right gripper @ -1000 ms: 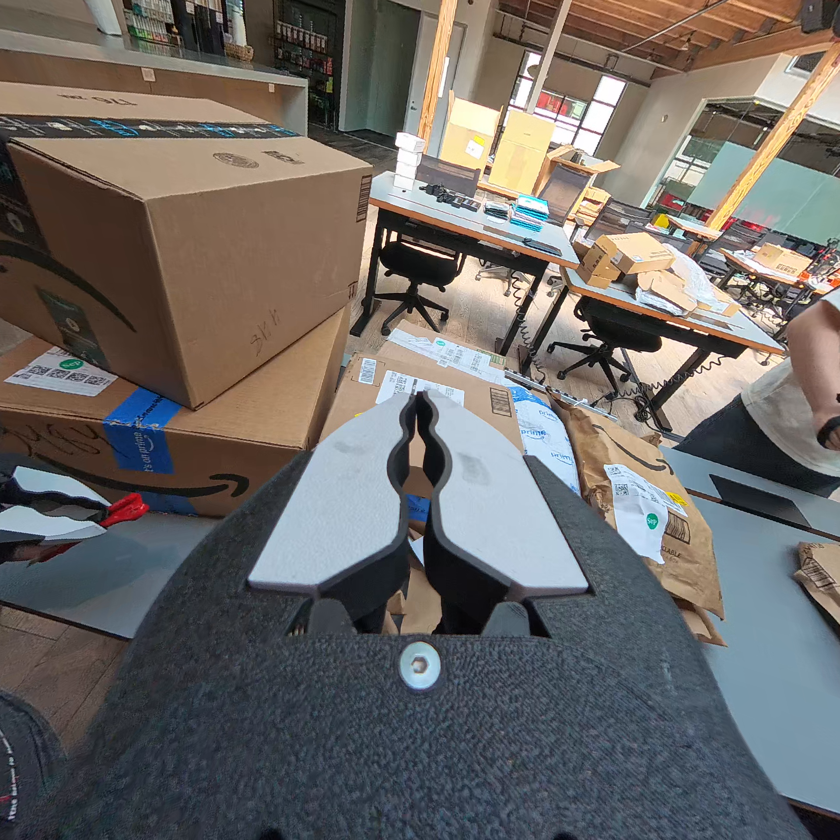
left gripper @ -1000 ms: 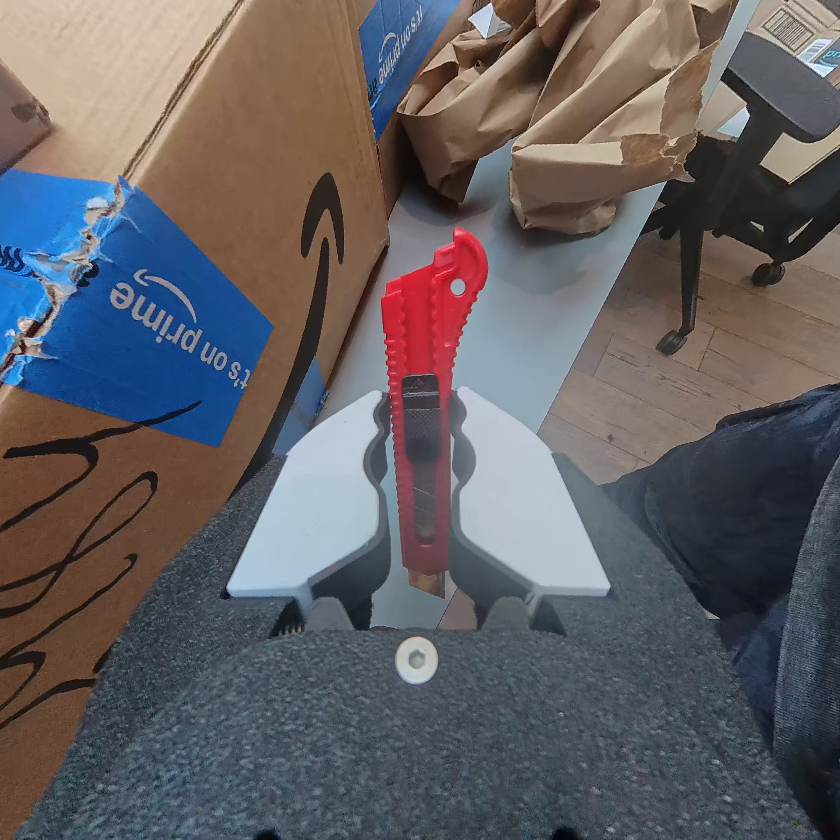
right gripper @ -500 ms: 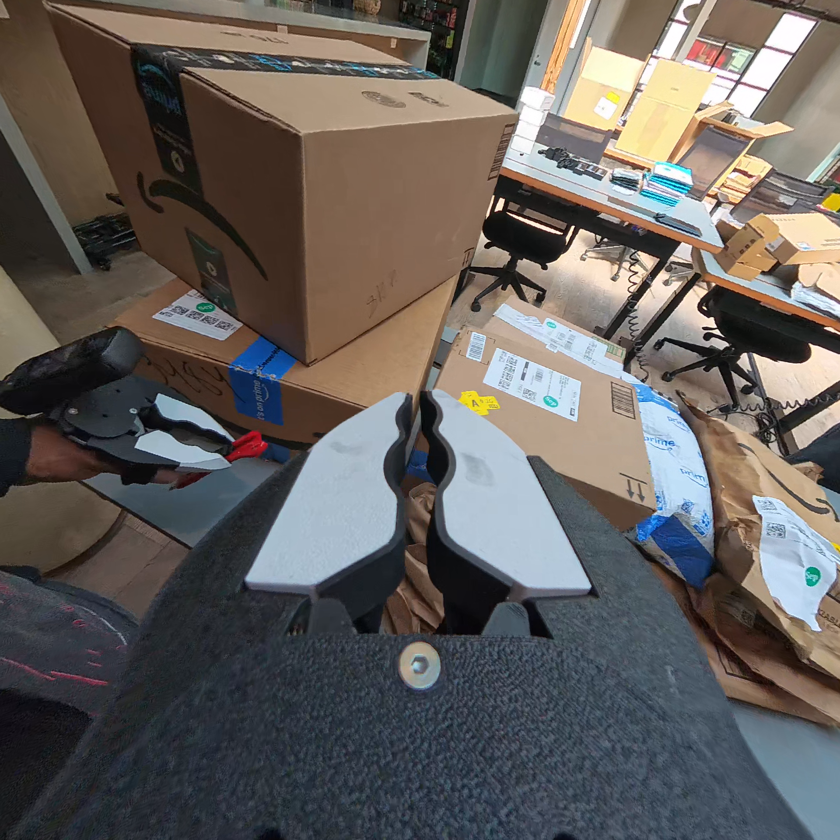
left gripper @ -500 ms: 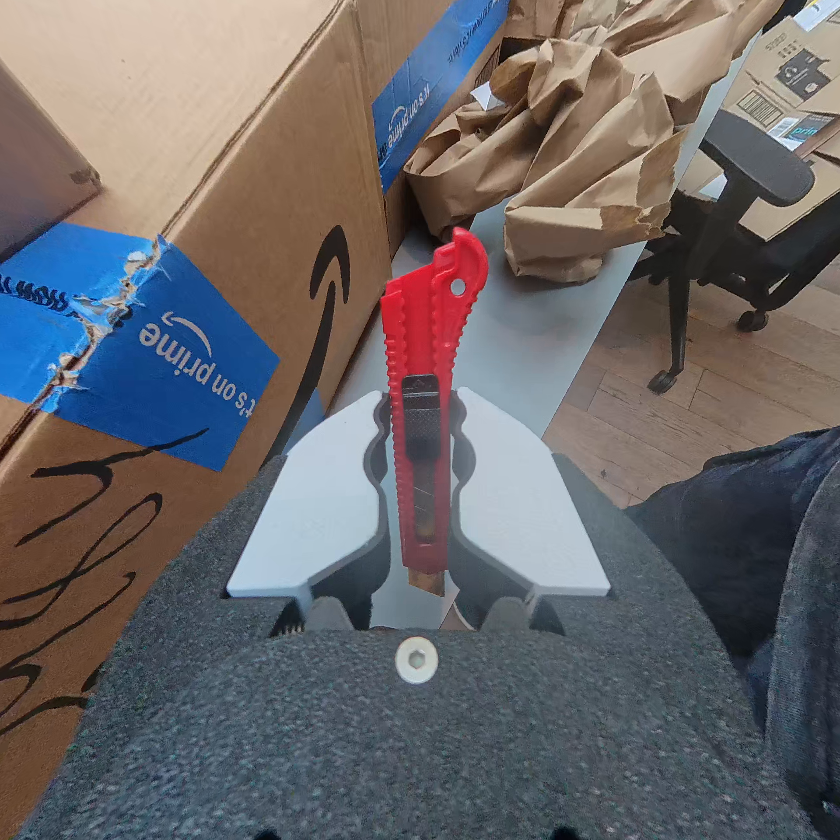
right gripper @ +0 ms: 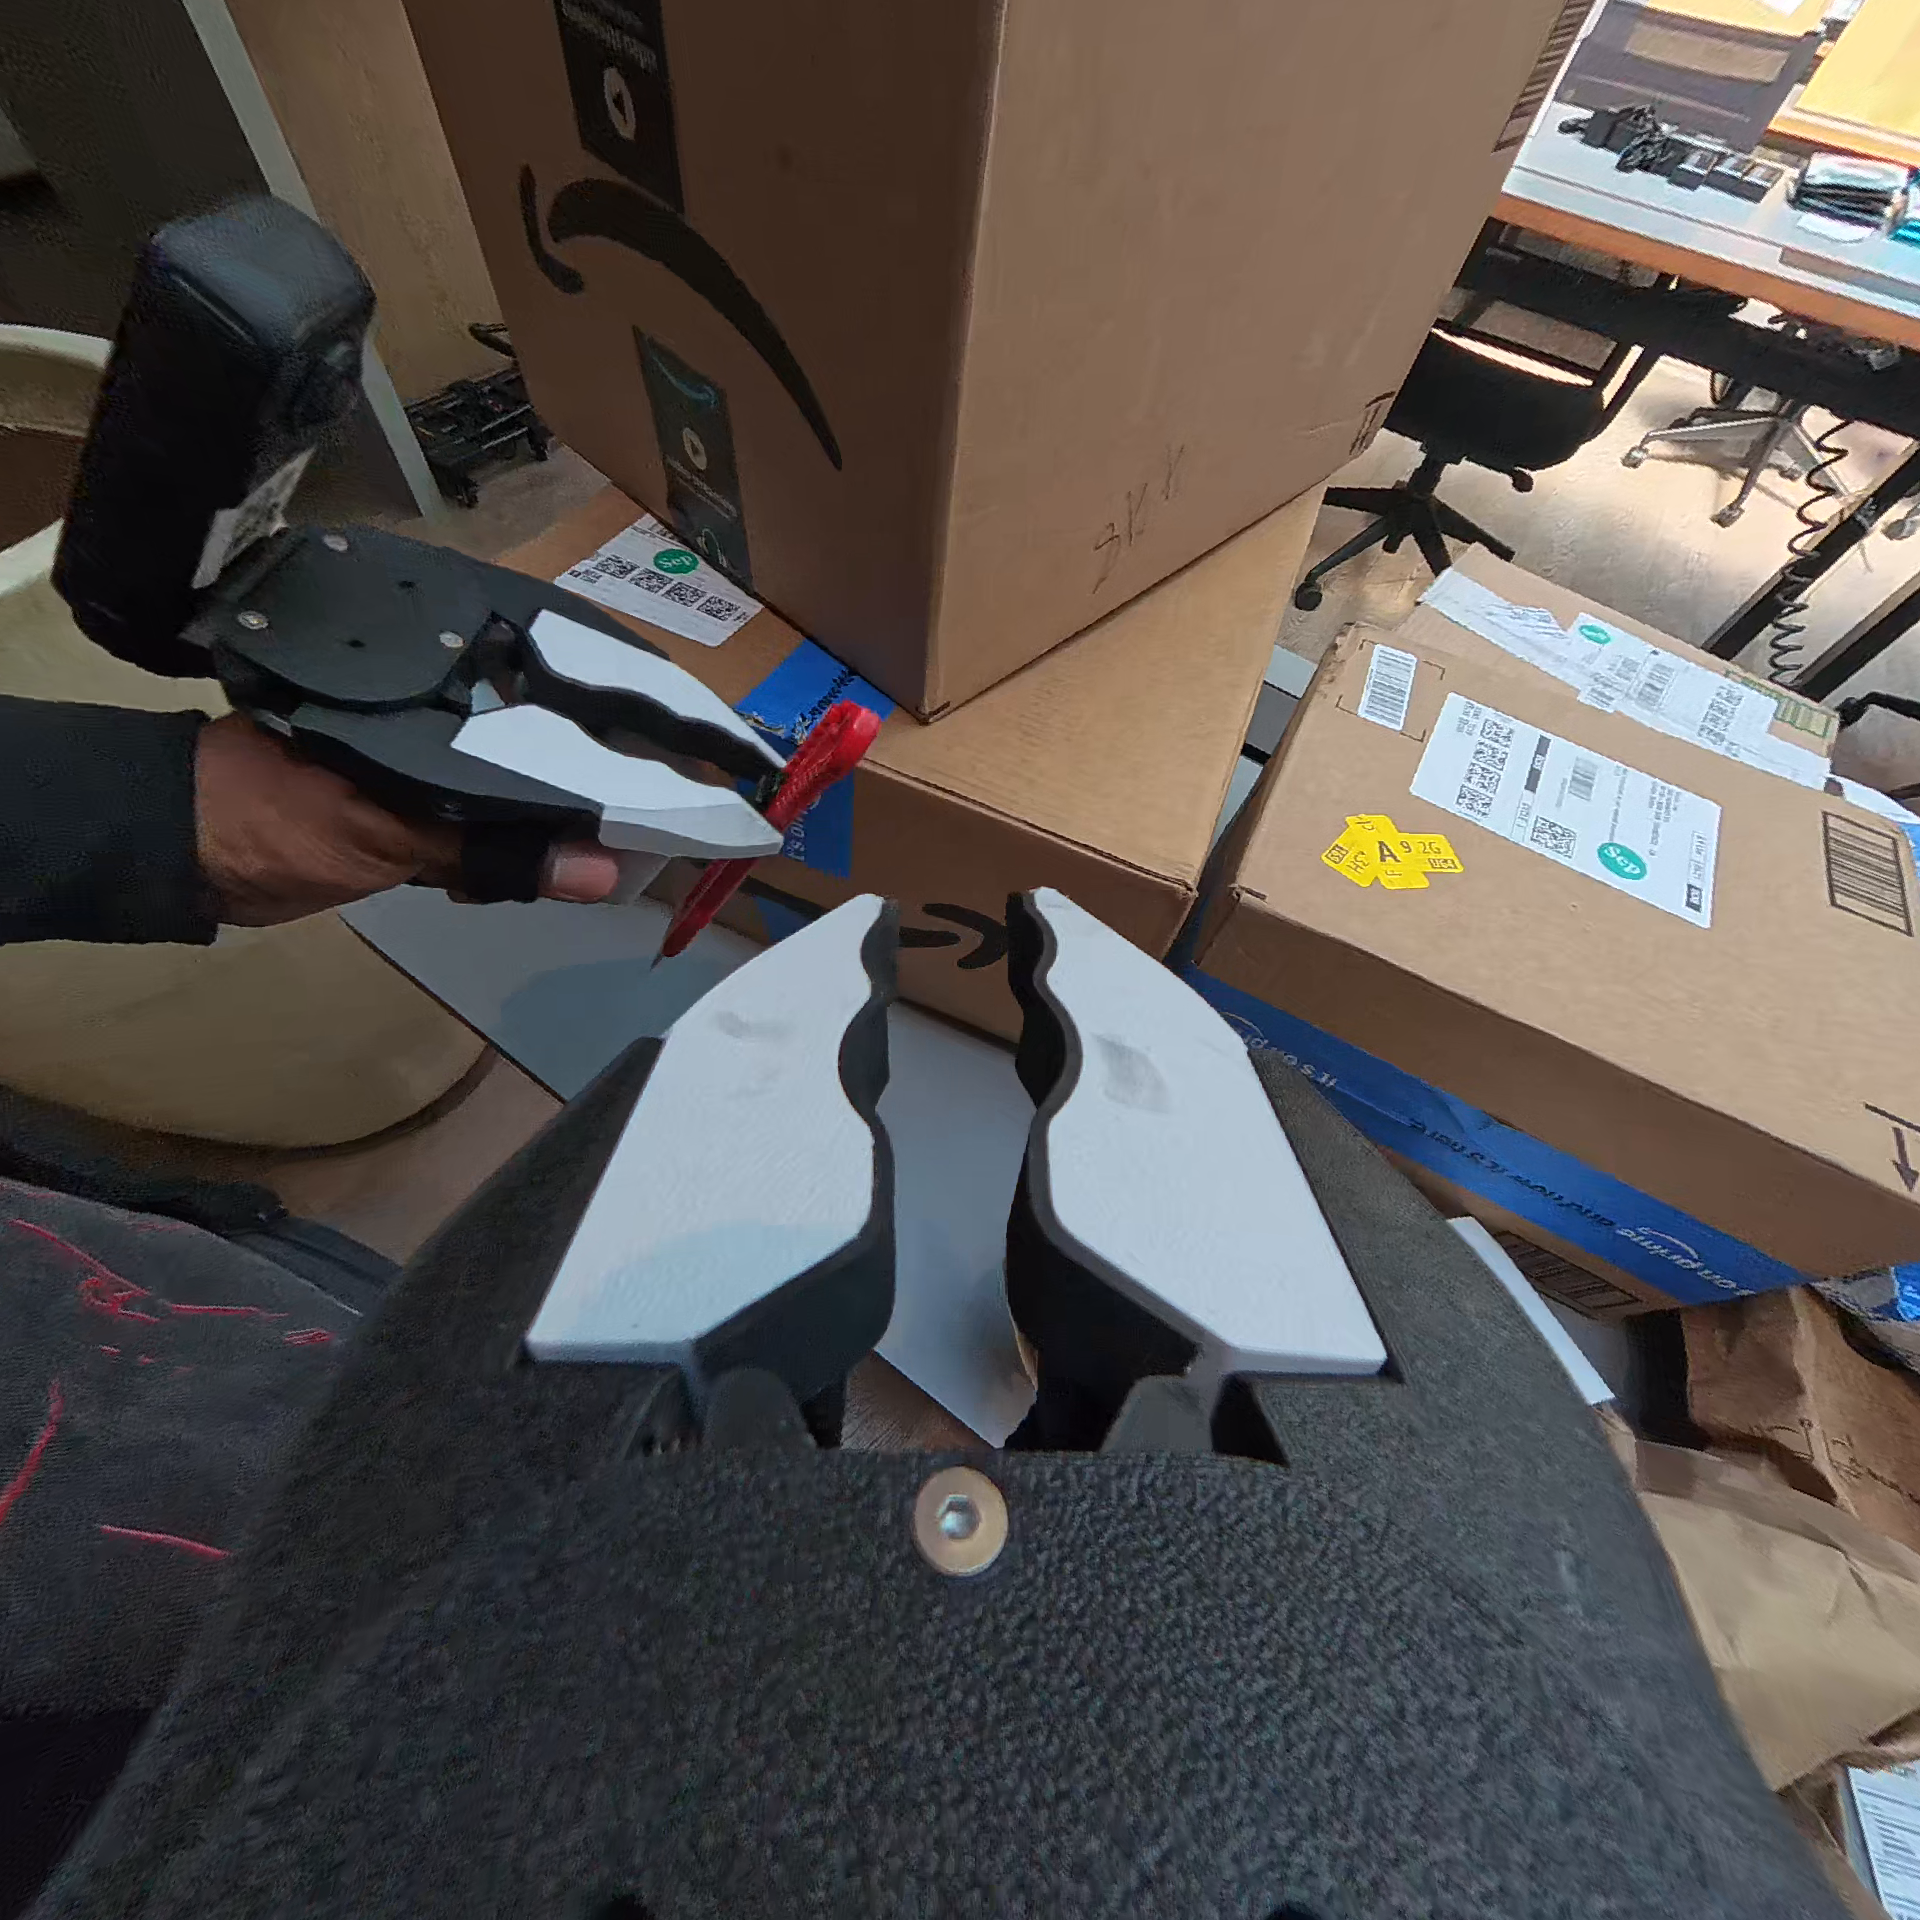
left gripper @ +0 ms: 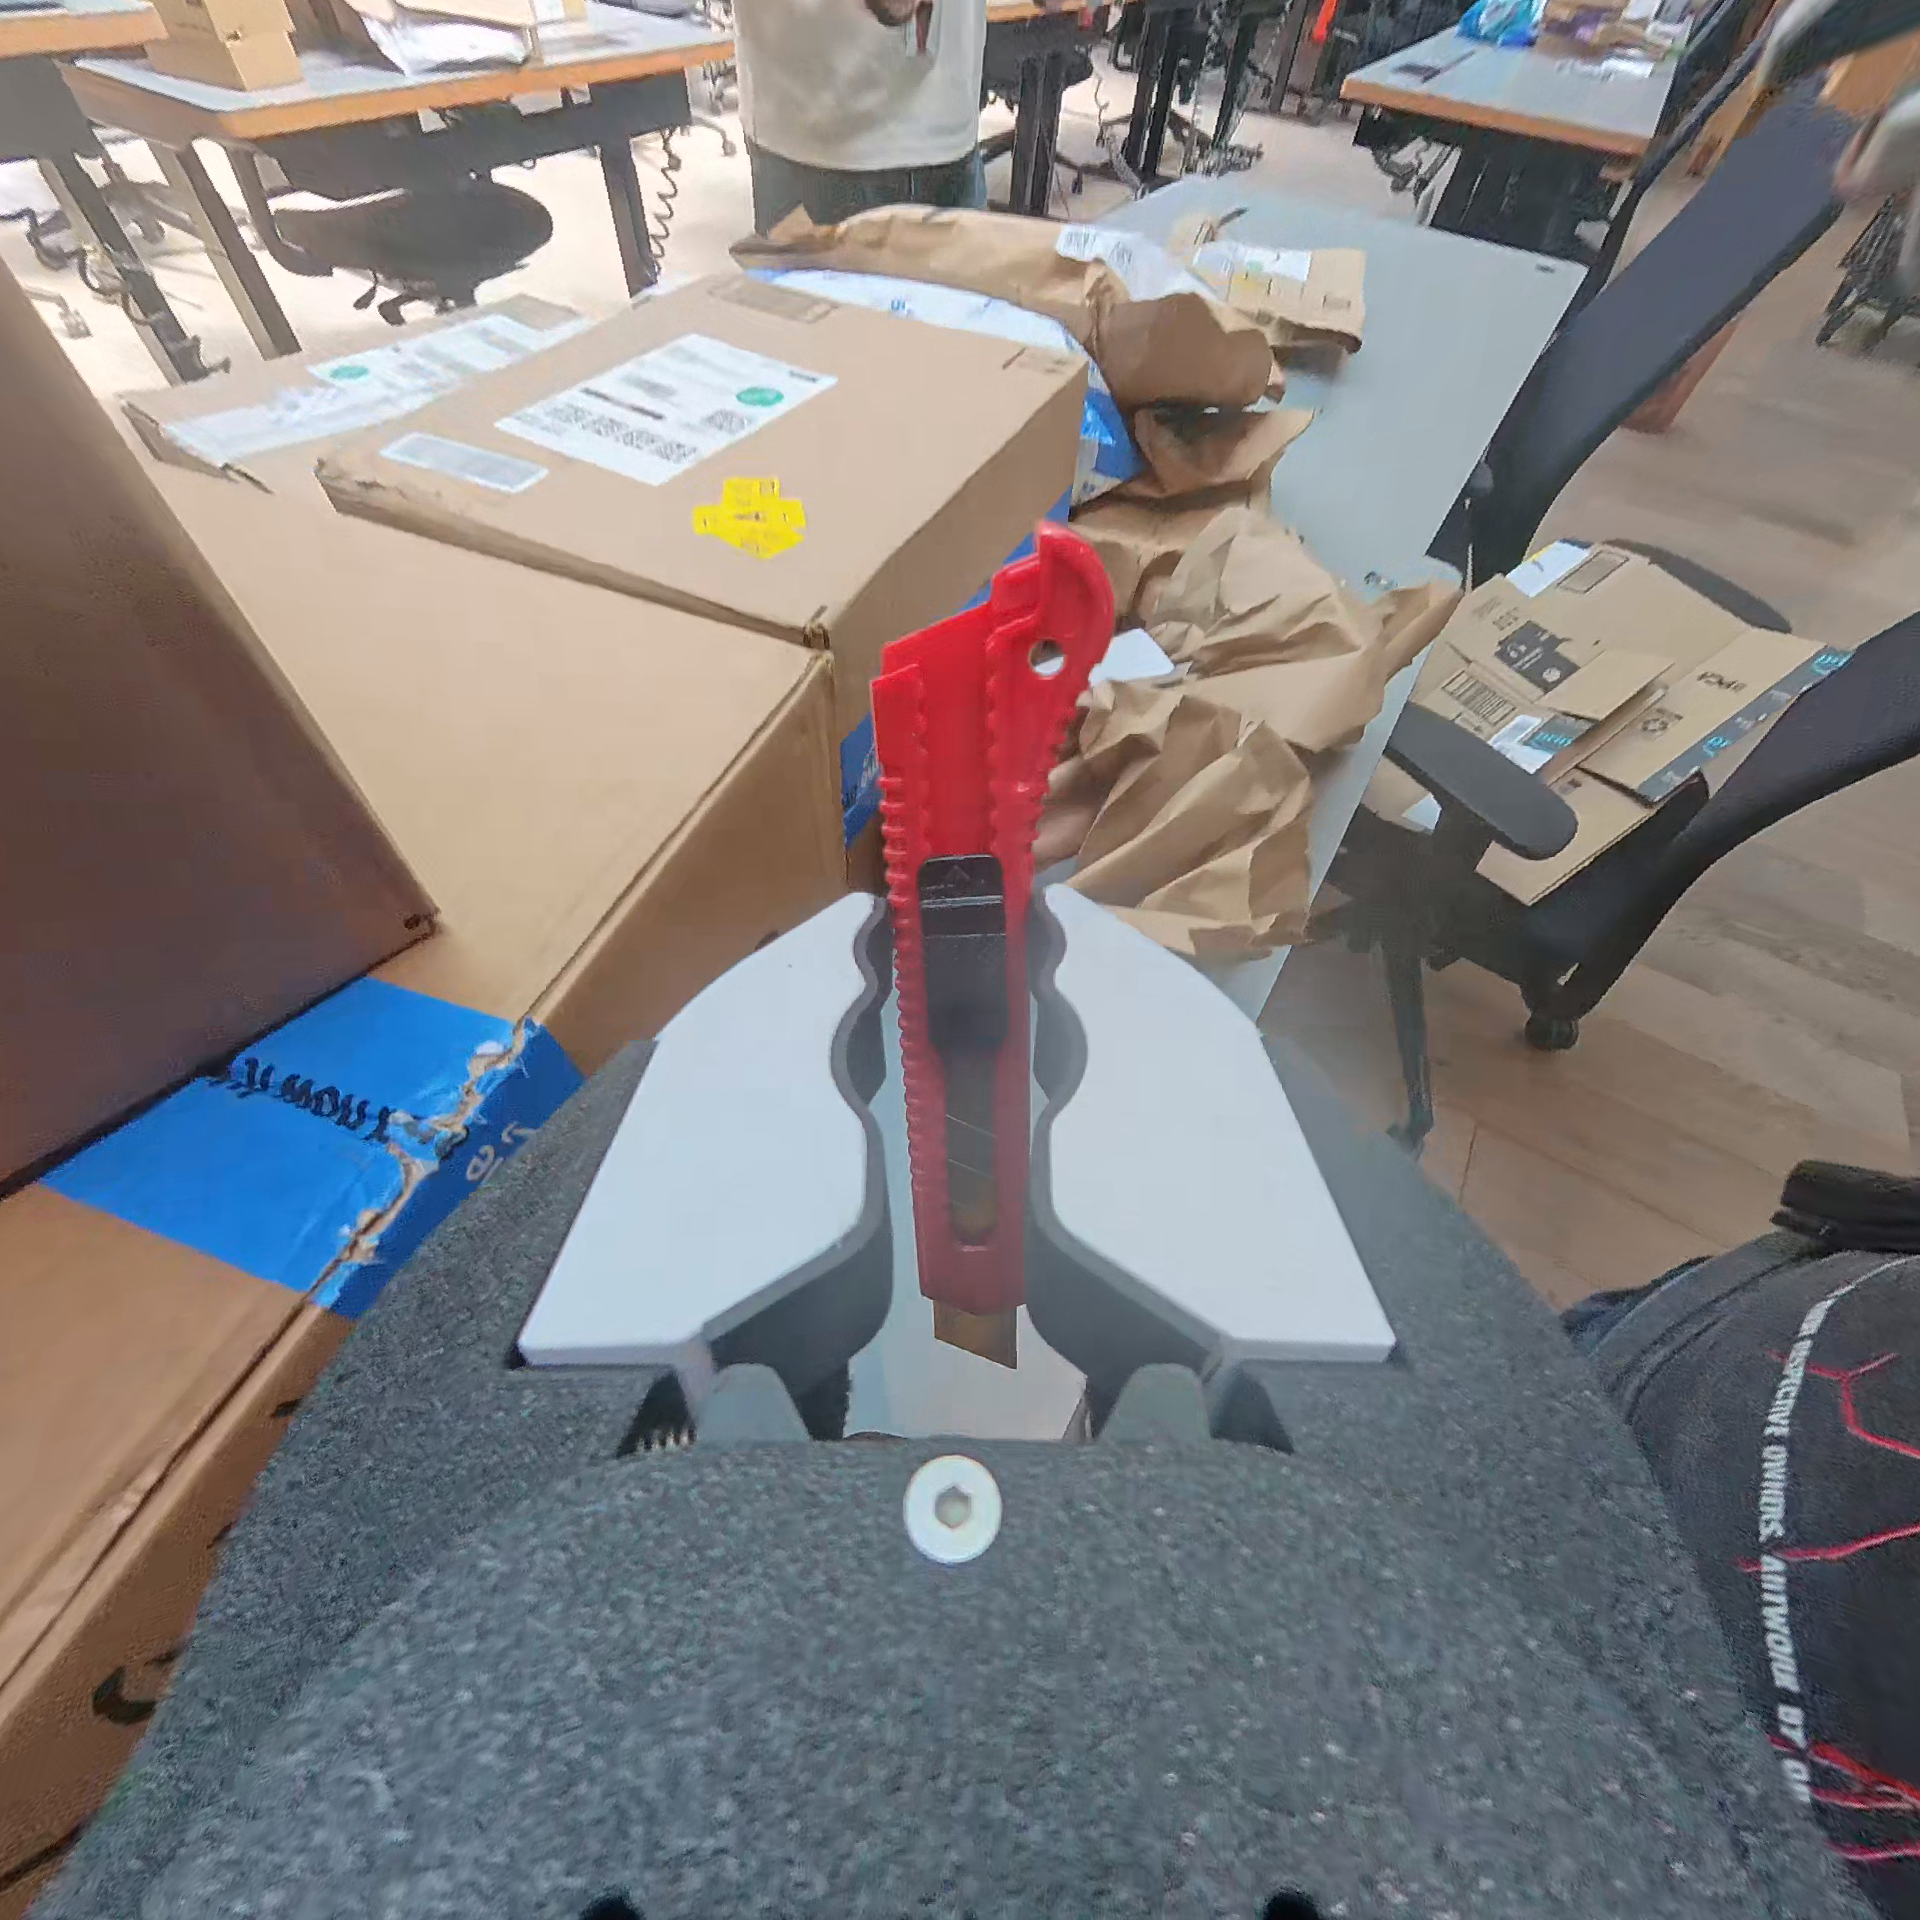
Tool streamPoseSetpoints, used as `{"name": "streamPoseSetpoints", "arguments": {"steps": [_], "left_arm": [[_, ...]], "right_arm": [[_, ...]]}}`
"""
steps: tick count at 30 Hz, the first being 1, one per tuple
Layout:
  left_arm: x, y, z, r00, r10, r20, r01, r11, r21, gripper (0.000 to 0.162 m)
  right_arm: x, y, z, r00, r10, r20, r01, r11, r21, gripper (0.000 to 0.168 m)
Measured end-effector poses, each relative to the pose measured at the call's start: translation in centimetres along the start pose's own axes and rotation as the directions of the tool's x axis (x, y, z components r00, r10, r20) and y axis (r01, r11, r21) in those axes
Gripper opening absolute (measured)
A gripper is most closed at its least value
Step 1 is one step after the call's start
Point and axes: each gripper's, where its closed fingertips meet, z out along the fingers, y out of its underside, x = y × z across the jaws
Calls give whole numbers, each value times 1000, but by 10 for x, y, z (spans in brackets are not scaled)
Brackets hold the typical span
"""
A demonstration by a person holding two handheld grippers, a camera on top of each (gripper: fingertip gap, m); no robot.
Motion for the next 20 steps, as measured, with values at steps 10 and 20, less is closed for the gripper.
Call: {"name": "streamPoseSetpoints", "arguments": {"steps": [10, 20], "left_arm": [[5, -53, -9, 998, -43, -41, 48, 991, 129, 25], [-8, -54, -14, 998, -64, -4, 64, 988, 141, 25]], "right_arm": [[-18, 0, 28, 997, 14, 77, -12, 1000, -19, 25], [-18, -7, 33, 997, 3, 80, -3, 1000, -1, 25]]}}
